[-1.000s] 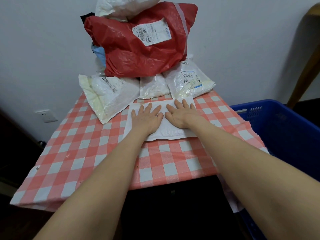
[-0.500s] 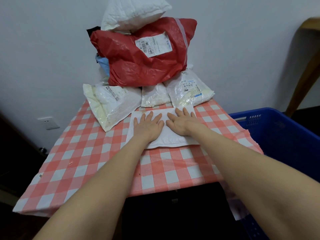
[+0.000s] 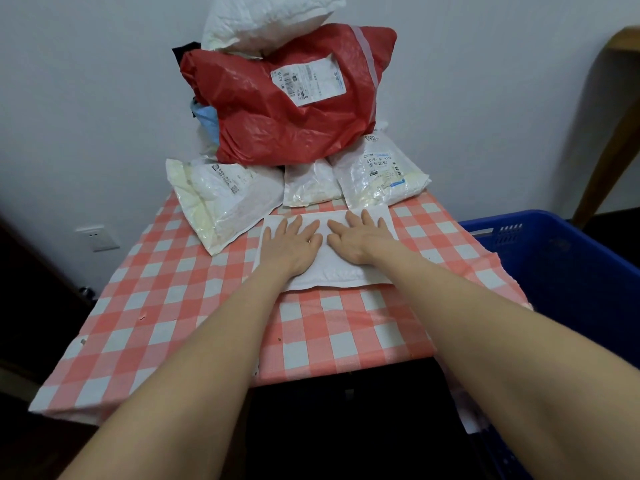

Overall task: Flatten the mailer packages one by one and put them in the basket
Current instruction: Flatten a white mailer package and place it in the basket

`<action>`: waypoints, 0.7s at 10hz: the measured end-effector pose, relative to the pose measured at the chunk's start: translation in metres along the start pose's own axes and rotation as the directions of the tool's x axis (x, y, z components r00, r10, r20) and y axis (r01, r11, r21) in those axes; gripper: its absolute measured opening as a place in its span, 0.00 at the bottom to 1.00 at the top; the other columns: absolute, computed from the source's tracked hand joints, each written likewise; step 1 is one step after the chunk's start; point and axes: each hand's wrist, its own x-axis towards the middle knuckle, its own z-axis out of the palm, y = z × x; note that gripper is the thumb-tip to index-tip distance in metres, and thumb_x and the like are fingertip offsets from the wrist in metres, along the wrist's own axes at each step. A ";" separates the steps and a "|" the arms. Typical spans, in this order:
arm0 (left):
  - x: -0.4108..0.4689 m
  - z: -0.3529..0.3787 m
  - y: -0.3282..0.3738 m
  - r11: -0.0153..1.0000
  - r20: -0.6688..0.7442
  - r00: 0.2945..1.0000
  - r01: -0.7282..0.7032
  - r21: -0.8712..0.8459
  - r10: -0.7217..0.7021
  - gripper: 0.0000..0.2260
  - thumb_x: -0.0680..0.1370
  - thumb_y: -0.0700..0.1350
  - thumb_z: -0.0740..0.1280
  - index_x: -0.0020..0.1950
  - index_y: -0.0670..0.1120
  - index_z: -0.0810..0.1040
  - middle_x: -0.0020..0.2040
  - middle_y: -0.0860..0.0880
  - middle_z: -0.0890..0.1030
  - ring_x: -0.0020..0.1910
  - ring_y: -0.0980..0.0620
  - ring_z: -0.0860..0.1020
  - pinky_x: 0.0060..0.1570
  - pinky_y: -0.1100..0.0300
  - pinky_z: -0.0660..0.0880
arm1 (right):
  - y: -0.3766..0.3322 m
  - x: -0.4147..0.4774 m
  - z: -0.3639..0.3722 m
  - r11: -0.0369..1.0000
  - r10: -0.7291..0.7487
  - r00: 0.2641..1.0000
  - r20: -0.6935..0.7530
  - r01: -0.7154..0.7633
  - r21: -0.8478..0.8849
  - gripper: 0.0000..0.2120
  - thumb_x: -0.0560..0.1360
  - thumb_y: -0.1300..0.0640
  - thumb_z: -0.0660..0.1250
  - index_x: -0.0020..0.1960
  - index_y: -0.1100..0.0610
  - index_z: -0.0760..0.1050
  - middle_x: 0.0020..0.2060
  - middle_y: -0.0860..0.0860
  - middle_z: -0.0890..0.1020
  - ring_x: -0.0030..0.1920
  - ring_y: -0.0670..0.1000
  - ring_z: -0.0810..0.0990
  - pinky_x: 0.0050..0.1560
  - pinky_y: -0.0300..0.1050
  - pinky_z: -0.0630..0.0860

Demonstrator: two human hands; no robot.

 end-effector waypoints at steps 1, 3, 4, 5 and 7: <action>0.000 0.001 0.000 1.000 0.003 1.000 0.004 -0.001 -0.004 0.23 0.82 0.57 0.42 0.78 0.59 0.49 0.79 0.51 0.47 0.78 0.47 0.45 0.74 0.43 0.41 | 0.000 0.000 0.001 1.000 0.001 1.000 0.002 -0.001 0.001 0.26 0.81 0.43 0.42 0.79 0.44 0.45 0.78 0.52 0.43 0.77 0.58 0.39 0.74 0.60 0.38; 0.001 0.002 -0.001 1.000 -0.009 1.000 0.004 0.012 -0.004 0.23 0.82 0.57 0.42 0.78 0.59 0.48 0.79 0.51 0.47 0.78 0.47 0.45 0.74 0.44 0.41 | 0.001 0.001 0.004 1.000 -0.006 1.000 -0.016 0.006 0.000 0.26 0.81 0.42 0.42 0.79 0.44 0.45 0.78 0.52 0.43 0.77 0.58 0.39 0.75 0.60 0.39; 0.001 0.004 -0.001 1.000 -0.012 1.000 0.001 0.017 -0.001 0.23 0.82 0.58 0.42 0.78 0.59 0.48 0.79 0.51 0.47 0.78 0.47 0.45 0.74 0.43 0.41 | 0.001 0.001 0.006 1.000 -0.006 1.000 -0.030 0.006 -0.008 0.26 0.81 0.42 0.42 0.78 0.44 0.45 0.78 0.52 0.44 0.77 0.58 0.39 0.75 0.60 0.39; 0.000 0.004 -0.001 1.000 -0.019 1.000 0.002 0.019 -0.002 0.23 0.82 0.57 0.42 0.78 0.59 0.48 0.79 0.51 0.47 0.78 0.47 0.45 0.74 0.43 0.41 | 0.001 0.001 0.006 1.000 -0.003 0.999 -0.036 0.002 -0.013 0.26 0.81 0.41 0.42 0.78 0.43 0.45 0.78 0.52 0.44 0.77 0.58 0.39 0.74 0.61 0.39; 0.000 0.004 0.000 1.000 -0.019 1.000 0.002 0.031 -0.001 0.23 0.82 0.57 0.42 0.78 0.59 0.48 0.79 0.51 0.47 0.78 0.47 0.45 0.74 0.43 0.41 | 0.001 0.002 0.006 1.000 -0.002 0.999 -0.044 0.001 -0.012 0.27 0.81 0.41 0.42 0.78 0.43 0.45 0.78 0.52 0.44 0.77 0.58 0.39 0.74 0.60 0.39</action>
